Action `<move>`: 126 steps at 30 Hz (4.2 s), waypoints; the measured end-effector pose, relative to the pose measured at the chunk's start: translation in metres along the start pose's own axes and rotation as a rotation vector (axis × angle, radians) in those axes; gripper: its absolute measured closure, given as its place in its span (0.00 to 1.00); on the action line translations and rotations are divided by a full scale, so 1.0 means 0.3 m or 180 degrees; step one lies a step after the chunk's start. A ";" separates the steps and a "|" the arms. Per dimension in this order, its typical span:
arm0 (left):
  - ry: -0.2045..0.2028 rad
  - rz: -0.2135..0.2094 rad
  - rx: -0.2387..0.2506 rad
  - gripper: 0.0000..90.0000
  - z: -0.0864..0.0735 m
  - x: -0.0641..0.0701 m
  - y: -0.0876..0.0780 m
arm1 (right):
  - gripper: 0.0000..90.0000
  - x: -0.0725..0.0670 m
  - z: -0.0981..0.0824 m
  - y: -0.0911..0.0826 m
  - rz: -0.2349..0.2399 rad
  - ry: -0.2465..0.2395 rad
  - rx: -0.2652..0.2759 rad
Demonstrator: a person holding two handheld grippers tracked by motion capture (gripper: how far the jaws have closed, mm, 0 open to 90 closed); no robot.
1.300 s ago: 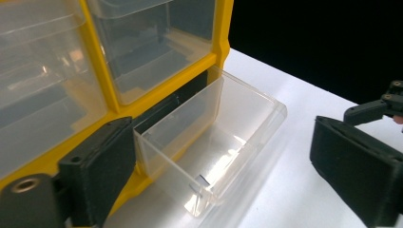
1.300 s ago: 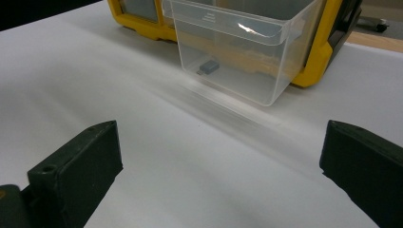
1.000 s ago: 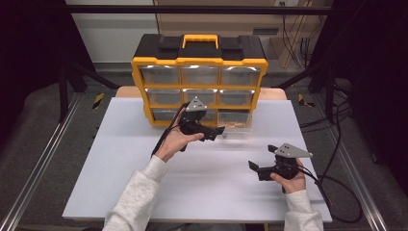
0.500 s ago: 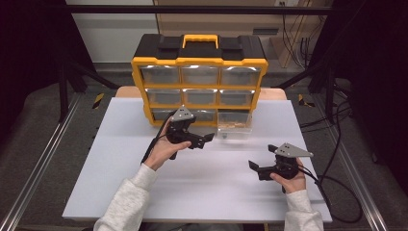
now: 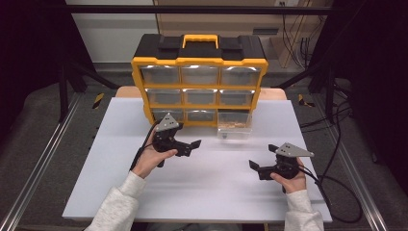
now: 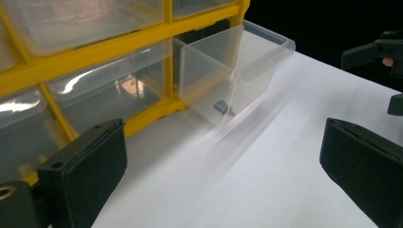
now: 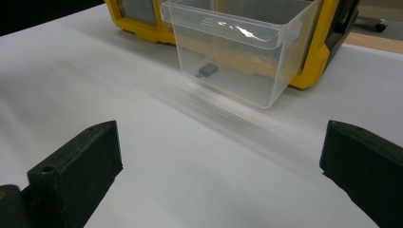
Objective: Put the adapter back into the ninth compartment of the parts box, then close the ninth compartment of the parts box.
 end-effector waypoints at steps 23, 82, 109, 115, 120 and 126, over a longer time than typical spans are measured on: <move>-0.0141 0.0127 0.0015 0.02 -0.153 -0.058 -0.110 | 0.01 -0.001 -0.003 0.004 0.0001 0.0022 -0.0037; -0.0231 0.0371 0.0071 0.02 -0.330 -0.136 -0.305 | 0.06 -0.125 0.091 0.152 0.0070 0.0033 -0.0199; -0.0252 0.0387 0.0048 0.02 -0.350 -0.153 -0.314 | 0.41 -0.131 0.079 0.218 -0.0001 -0.0044 -0.0303; -0.0246 0.0375 0.0043 0.02 -0.352 -0.154 -0.313 | 0.54 -0.129 0.084 0.226 -0.0095 -0.0067 -0.0275; -0.0240 0.0362 0.0058 0.02 -0.351 -0.152 -0.316 | 0.64 -0.121 0.090 0.227 -0.0133 -0.0076 -0.0256; -0.0254 0.0361 0.0064 0.02 -0.352 -0.155 -0.318 | 0.75 -0.115 0.100 0.235 -0.0152 -0.0074 -0.0269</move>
Point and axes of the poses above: each handheld gripper's, and its own axes: y roughly forward along the jaws, z roughly out of its top, x roughly to its right, the point moved 5 cm from there along y, roughly forward along the jaws, and after that the axes turned 3 degrees about -z, right-handed, at the moved point
